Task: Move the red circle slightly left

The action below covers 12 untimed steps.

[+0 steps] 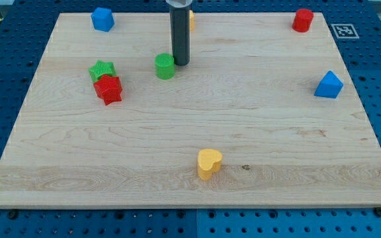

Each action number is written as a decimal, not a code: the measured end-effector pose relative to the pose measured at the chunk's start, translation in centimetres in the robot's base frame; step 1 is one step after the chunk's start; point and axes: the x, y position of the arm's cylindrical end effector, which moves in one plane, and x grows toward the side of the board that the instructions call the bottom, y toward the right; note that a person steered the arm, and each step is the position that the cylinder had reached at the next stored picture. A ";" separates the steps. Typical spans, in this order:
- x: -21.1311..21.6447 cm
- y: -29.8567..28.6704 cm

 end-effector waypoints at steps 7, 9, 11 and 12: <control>-1.9 18.9; -1.4 19.0; -1.1 31.8; -4.2 34.8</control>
